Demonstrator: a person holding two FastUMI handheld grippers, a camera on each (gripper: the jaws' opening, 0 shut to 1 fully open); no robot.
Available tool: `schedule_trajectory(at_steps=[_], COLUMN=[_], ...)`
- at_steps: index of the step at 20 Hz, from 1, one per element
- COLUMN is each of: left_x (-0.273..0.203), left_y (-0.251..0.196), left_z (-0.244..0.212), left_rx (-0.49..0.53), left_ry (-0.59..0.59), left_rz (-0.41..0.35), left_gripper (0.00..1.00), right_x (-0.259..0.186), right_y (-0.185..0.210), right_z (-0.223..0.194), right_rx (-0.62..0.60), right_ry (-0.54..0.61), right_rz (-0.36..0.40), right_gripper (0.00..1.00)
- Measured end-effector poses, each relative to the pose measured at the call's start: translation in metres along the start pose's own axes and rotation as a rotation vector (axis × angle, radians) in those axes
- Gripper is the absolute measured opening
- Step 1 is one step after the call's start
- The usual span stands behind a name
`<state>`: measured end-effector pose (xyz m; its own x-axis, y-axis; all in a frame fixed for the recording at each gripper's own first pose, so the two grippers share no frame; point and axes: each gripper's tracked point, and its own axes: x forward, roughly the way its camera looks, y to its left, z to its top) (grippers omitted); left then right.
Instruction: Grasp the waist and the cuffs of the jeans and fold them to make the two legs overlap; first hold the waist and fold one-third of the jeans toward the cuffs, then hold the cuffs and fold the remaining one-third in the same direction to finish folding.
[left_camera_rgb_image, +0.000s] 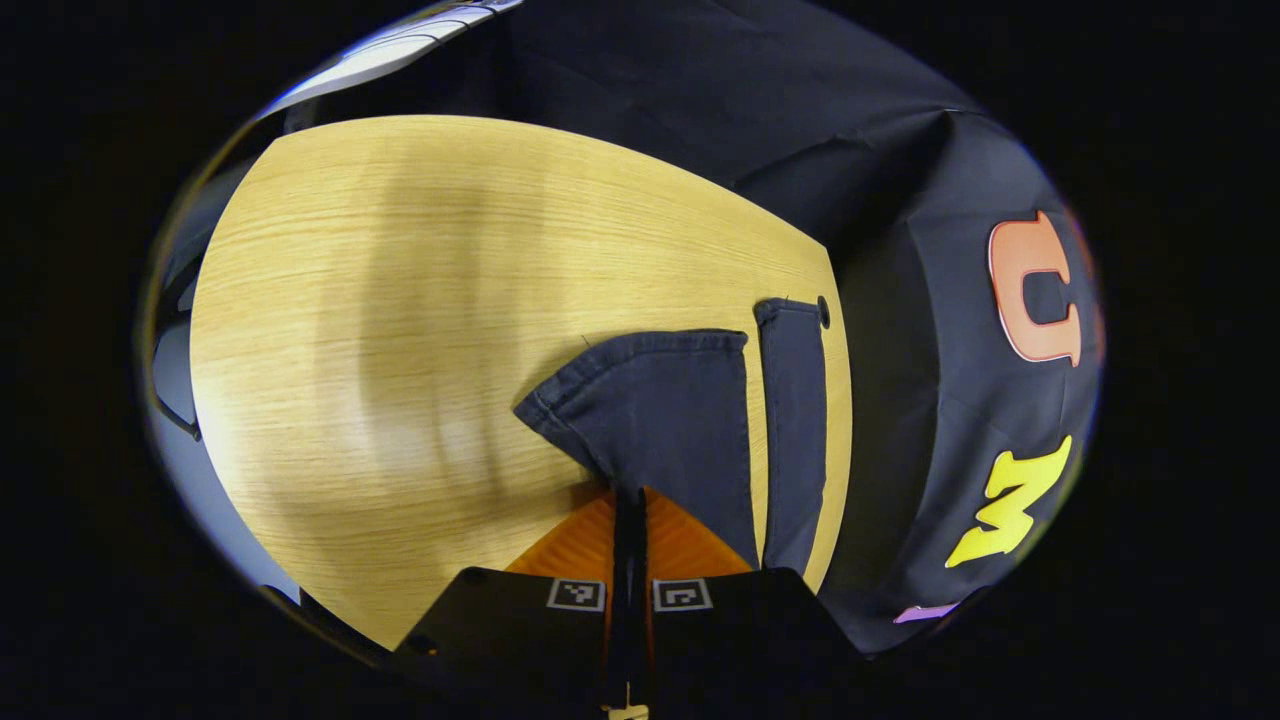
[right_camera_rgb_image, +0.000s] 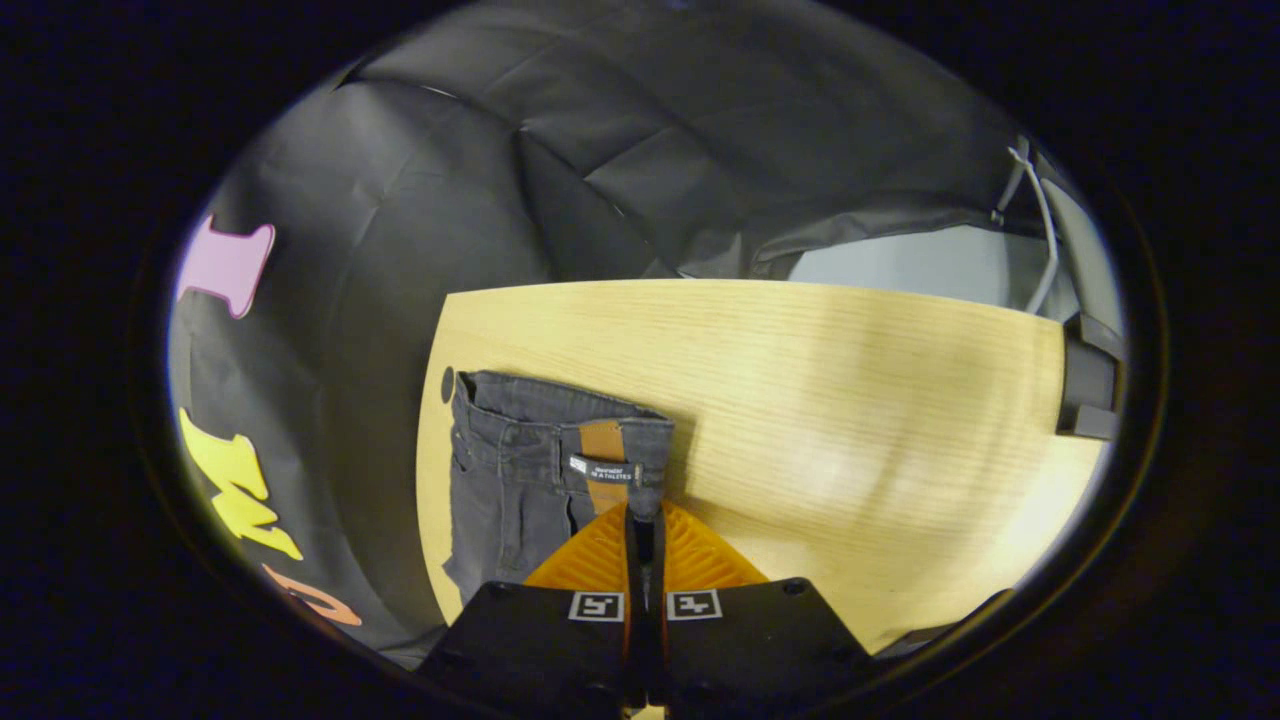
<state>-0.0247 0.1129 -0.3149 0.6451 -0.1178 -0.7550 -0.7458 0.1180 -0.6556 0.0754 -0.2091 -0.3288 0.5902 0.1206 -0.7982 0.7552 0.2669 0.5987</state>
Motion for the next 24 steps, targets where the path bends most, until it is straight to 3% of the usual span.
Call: schedule_trajectory(at_steps=[4,13,17,19,21,24], left_x=[-0.016,-0.039,-0.033,-0.023,-0.011,0.011], left_y=[-0.009,-0.065,-0.108,-0.125,-0.143,-0.176], left_z=[0.0,0.019,0.032,0.038,0.043,0.053], left_rx=[0.004,0.132,0.202,0.275,0.346,0.354], left_ry=[0.012,0.053,0.082,0.099,0.11,0.129], left_rz=[-0.003,-0.043,-0.071,-0.059,-0.045,-0.057], left_gripper=[0.04,0.04,0.04,0.0,0.04,0.03], right_x=[-0.019,-0.056,-0.063,-0.058,-0.051,-0.038], right_y=[0.014,0.084,0.126,0.148,0.17,0.197], right_z=[0.0,0.001,0.003,0.003,0.004,0.005], right_rx=[-0.024,-0.12,-0.166,-0.203,-0.222,-0.248], right_ry=[0.0,-0.003,0.005,0.012,0.019,0.025], right_rz=[0.049,0.172,0.203,0.21,0.218,0.221], right_gripper=[0.01,0.0,0.01,0.01,0.01,0.01])
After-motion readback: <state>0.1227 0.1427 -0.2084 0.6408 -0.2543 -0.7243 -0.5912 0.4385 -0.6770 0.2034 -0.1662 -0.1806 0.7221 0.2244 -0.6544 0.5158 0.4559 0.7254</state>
